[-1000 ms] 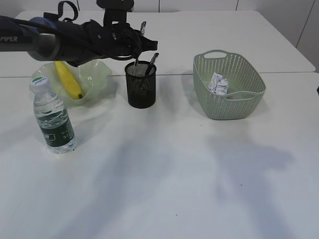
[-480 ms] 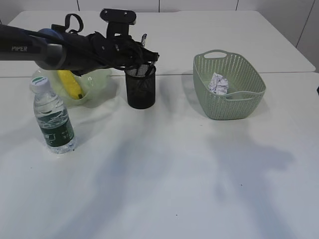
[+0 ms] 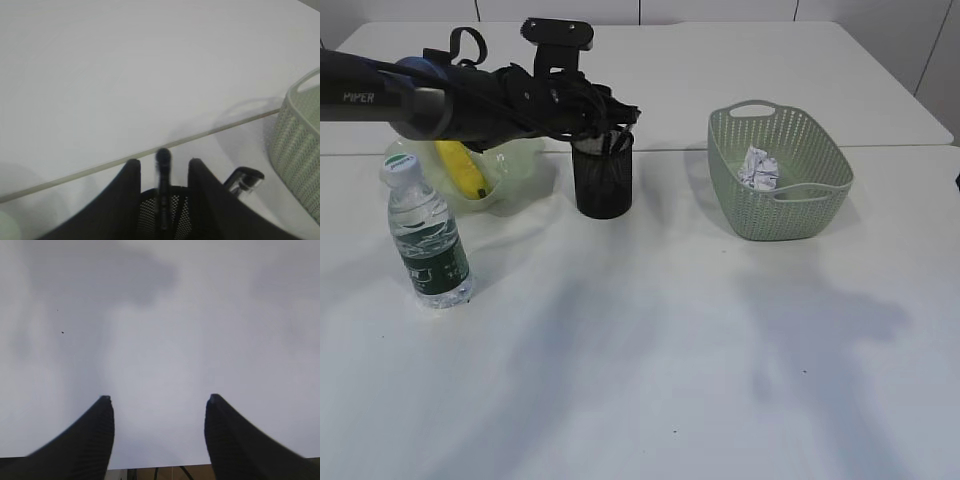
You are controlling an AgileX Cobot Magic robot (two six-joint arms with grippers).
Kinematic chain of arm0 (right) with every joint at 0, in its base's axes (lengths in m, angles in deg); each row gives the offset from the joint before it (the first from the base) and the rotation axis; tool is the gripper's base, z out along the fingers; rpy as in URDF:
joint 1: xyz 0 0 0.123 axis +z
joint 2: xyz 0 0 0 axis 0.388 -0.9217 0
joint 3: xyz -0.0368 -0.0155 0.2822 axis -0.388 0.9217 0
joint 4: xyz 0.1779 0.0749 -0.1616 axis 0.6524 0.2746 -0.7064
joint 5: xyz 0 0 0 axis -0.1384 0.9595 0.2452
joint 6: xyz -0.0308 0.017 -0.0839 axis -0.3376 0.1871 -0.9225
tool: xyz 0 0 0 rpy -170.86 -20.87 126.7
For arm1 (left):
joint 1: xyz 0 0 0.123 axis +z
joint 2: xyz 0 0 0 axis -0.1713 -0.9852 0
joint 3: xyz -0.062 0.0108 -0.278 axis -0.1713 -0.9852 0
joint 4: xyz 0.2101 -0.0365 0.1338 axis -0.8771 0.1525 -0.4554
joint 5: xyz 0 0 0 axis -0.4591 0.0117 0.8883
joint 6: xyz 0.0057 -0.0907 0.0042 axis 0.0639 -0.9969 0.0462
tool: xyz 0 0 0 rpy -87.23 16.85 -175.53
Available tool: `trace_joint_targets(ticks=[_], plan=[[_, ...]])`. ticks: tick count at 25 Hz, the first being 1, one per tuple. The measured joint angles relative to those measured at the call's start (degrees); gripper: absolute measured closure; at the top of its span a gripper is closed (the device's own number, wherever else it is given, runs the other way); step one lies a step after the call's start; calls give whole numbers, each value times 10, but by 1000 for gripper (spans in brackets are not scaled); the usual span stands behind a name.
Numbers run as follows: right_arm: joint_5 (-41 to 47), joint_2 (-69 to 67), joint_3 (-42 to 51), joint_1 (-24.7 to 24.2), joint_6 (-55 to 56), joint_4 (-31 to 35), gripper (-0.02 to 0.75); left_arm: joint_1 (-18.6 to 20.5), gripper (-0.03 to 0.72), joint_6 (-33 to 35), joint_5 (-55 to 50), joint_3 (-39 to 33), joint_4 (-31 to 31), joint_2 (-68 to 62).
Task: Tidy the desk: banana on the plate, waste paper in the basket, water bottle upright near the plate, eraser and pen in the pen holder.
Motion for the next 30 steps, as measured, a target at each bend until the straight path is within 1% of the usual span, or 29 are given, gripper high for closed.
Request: trace_joint_targets(ticks=[4, 8, 13, 18, 20, 23, 24, 26, 30], plan=[[0, 0, 0, 0, 0, 0, 309, 0, 449, 0, -4, 0, 1, 5], [0, 0, 0, 0, 0, 0, 309, 0, 448, 0, -30, 0, 1, 24], [0, 0, 0, 0, 0, 0, 309, 1, 457, 0, -87, 0, -31, 59], [0, 0, 0, 0, 0, 0, 309, 16, 486, 0, -194, 0, -62, 108], [0, 0, 0, 0, 0, 0, 309, 27, 505, 0, -249, 0, -70, 127], [0, 0, 0, 0, 0, 0, 309, 55, 519, -9, -350, 0, -82, 150], [0, 0, 0, 0, 0, 0, 309, 63, 521, -24, -375, 0, -91, 158], [0, 0, 0, 0, 0, 0, 309, 83, 522, -77, -423, 0, -138, 173], [-4, 0, 0, 0, 0, 0, 309, 114, 522, -199, -496, 0, -281, 209]])
